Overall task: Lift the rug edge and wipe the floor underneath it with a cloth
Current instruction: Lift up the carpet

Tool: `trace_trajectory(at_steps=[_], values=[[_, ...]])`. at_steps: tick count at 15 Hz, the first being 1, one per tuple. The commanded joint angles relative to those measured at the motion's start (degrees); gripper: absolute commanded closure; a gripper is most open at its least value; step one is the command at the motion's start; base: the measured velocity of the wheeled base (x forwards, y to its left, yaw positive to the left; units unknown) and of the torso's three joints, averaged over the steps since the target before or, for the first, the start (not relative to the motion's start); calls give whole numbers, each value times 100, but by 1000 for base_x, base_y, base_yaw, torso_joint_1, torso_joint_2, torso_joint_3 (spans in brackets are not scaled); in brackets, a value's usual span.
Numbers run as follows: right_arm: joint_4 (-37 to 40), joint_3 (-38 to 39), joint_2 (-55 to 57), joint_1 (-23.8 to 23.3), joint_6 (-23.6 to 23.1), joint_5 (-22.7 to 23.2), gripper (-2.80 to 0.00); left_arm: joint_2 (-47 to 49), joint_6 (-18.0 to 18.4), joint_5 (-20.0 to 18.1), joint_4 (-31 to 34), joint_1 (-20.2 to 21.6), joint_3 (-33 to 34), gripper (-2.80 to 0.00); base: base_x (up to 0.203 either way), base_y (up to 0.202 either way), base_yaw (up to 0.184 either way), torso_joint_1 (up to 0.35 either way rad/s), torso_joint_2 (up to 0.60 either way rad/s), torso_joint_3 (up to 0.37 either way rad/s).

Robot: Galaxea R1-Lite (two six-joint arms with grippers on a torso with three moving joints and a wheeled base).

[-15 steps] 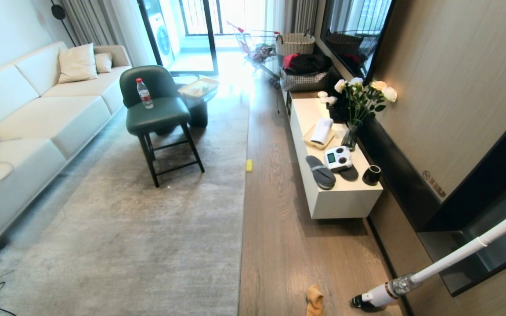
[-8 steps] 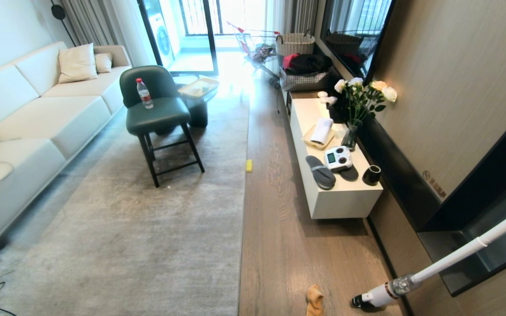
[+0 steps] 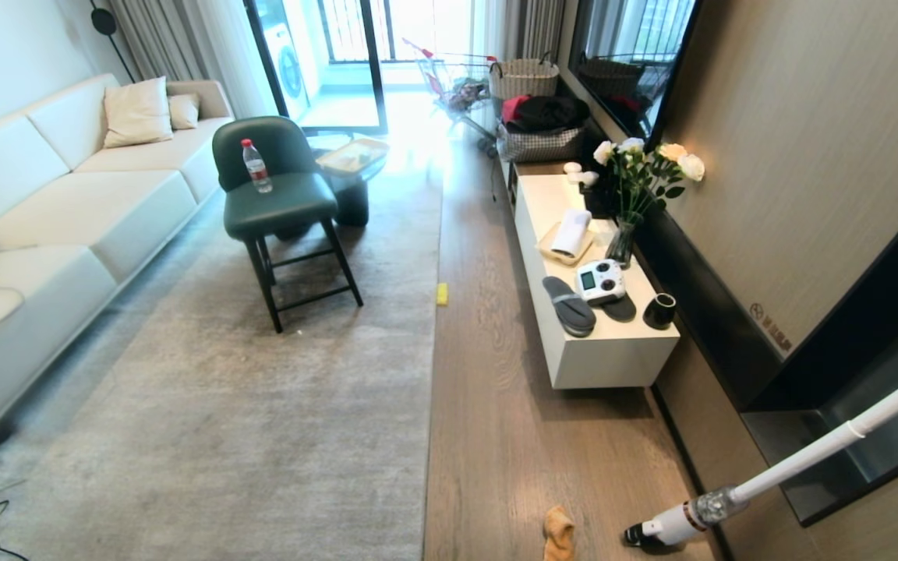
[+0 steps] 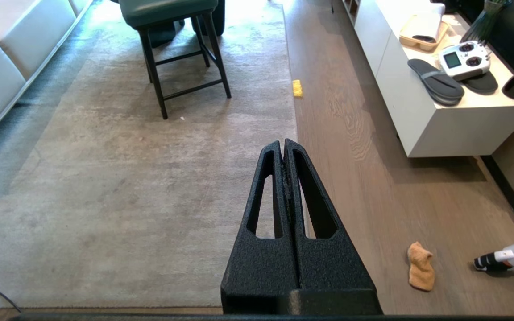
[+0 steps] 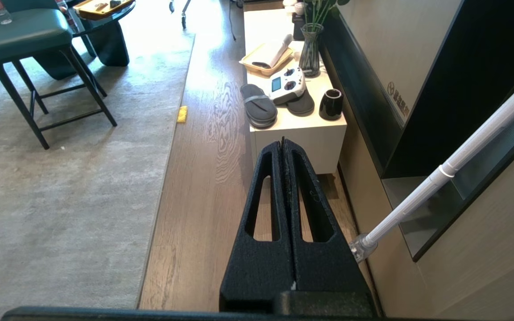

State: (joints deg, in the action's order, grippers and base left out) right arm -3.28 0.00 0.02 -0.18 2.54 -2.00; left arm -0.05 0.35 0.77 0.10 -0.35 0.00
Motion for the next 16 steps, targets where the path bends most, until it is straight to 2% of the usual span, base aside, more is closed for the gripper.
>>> trace_trajectory(at_steps=[1,16], values=[[-6,0,6,1,1,-2,0,5,0,2,-1,0,0,0,0,0,0,0,0,0],[-6,0,6,1,1,-2,0,5,0,2,-1,0,-5,0,0,0,0,0,0,0]])
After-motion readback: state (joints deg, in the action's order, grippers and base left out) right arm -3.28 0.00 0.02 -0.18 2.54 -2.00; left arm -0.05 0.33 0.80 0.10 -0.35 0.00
